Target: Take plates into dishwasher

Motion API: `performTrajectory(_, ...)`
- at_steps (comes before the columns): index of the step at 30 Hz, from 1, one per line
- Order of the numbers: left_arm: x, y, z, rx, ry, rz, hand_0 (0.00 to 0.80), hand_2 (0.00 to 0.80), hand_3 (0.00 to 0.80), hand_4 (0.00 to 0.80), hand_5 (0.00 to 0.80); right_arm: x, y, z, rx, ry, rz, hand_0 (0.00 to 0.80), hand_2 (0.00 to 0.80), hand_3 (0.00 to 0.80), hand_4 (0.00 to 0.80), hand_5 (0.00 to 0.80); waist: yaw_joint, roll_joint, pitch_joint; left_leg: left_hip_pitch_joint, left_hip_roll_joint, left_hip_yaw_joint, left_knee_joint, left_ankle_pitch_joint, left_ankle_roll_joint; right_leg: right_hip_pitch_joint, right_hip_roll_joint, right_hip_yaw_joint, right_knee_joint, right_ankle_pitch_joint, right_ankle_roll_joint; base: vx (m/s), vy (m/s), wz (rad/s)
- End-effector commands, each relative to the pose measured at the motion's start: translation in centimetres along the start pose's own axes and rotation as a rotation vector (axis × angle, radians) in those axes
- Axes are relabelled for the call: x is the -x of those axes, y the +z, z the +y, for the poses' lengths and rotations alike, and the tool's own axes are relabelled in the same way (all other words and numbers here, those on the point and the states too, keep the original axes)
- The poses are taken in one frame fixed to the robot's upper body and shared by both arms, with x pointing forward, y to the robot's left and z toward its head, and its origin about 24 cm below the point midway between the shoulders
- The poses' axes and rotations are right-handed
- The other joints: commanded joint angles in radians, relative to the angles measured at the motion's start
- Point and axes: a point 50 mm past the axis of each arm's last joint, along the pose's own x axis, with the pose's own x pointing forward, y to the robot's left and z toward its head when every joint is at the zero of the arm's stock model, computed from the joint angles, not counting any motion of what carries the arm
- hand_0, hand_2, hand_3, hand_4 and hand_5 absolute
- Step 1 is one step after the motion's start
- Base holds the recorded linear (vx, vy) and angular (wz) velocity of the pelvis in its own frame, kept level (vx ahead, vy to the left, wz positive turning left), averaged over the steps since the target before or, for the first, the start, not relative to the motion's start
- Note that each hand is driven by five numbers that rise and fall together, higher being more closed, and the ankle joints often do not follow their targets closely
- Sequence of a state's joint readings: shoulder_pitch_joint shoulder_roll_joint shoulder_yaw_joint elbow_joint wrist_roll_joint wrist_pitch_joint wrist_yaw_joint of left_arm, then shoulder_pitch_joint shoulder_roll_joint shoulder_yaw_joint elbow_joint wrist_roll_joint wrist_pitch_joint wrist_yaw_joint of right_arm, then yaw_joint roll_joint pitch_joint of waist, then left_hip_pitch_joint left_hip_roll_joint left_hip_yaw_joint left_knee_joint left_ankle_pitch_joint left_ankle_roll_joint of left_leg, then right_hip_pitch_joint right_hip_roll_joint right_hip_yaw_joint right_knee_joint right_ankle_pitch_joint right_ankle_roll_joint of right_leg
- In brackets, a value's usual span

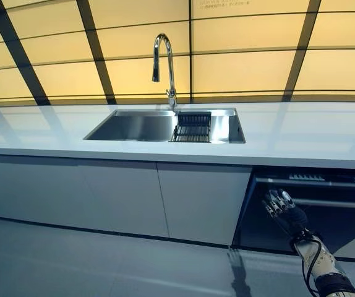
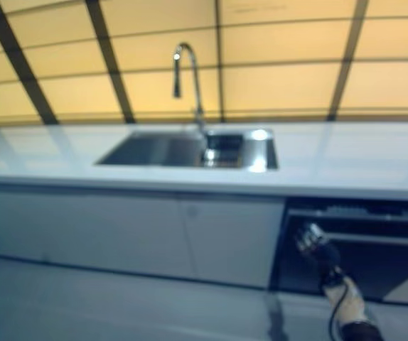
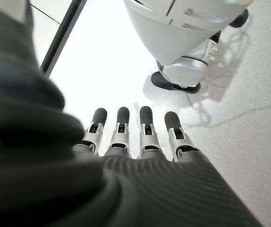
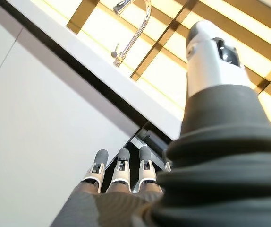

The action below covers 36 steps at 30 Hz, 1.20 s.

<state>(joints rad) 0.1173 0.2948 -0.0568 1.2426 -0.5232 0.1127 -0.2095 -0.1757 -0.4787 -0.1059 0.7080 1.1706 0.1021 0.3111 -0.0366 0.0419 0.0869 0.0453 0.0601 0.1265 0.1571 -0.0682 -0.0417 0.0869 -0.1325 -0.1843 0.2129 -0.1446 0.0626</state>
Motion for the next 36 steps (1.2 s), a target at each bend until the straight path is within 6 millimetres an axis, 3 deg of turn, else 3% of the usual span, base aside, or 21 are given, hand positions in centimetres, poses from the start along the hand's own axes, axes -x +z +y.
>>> performTrajectory(1, 0.1, 3.0, 0.5, -0.038, 0.007, -0.088, 0.0, 0.0, 0.0, 0.0, 0.0, -1.8, 0.6, 1.6, 0.0, 0.029, -0.03, 0.0, 0.0, 0.0, 0.0, 0.0, 0.02, -0.02, 0.004, 0.058, 0.014, 0.015, -0.114, 0.025, 0.03, 0.037, 0.001, 0.011, -0.143, 0.084, 0.015, 0.0, 0.0, 0.0)
performTrajectory(5, -0.1, 3.5, -0.4, -0.021, -0.016, -0.116, 0.0, 0.0, 0.0, 0.0, 0.0, -0.3, -2.5, -1.4, 0.061, -0.077, 0.113, 0.0, 0.0, 0.0, 0.0, 0.0, 0.018, -0.03, -0.019, 0.063, 0.01, 0.009, -0.235, 0.078, 0.024, 0.031, 0.012, 0.0, -0.227, 0.129, 0.022, 0.0, 0.0, 0.0)
performTrajectory(8, -0.2, 4.3, -1.2, -0.004, -0.035, -0.142, 0.0, 0.0, 0.0, 0.0, 0.0, 1.1, -4.8, -3.2, 0.07, -0.14, 0.203, 0.0, 0.0, 0.0, 0.0, 0.0, 0.015, -0.038, -0.03, 0.041, 0.008, 0.007, -0.244, 0.08, 0.02, 0.028, 0.017, -0.01, -0.272, 0.155, 0.025, -0.037, 0.002, 0.01)
performTrajectory(14, -0.5, 5.1, -2.6, 0.017, -0.056, -0.16, 0.0, 0.0, 0.0, 0.0, 0.0, 4.2, -10.1, -5.5, 0.035, -0.241, 0.368, 0.0, 0.0, 0.0, 0.0, 0.0, 0.01, -0.054, -0.05, 0.017, 0.008, 0.014, -0.244, 0.081, 0.017, 0.008, 0.021, -0.021, -0.3, 0.174, 0.026, -0.041, 0.011, -0.01)
performTrajectory(21, -0.9, 4.3, -3.5, 0.083, -0.06, -0.136, 0.0, 0.0, 0.0, 0.0, 0.0, 8.3, -16.2, -6.5, -0.037, -0.347, 0.559, 0.0, 0.0, 0.0, 0.0, 0.0, -0.003, -0.061, -0.07, 0.028, 0.013, 0.04, -0.244, 0.075, 0.021, 0.01, 0.025, -0.013, -0.3, 0.171, 0.021, -0.005, 0.009, -0.02)
performTrajectory(28, -1.2, 2.7, -4.5, 0.082, -0.067, -0.082, 0.0, 0.0, 0.0, 0.0, 0.0, 10.9, -19.3, -6.6, -0.1, -0.402, 0.681, 0.0, 0.0, 0.0, 0.0, 0.0, -0.019, -0.054, -0.079, 0.045, 0.014, 0.052, -0.244, 0.065, 0.024, 0.026, 0.026, -0.009, -0.3, 0.163, 0.02, 0.004, 0.01, -0.03)
performTrajectory(36, -1.3, 1.5, -5.3, 0.023, -0.095, -0.046, 0.0, 0.0, 0.0, 0.0, 0.0, 12.7, -20.0, -7.6, -0.069, -0.522, 0.776, 0.0, 0.0, 0.0, 0.0, 0.0, -0.024, -0.048, -0.081, 0.062, 0.018, 0.063, -0.244, 0.058, 0.025, 0.039, 0.028, -0.01, -0.3, 0.155, 0.02, 0.012, 0.009, -0.05)
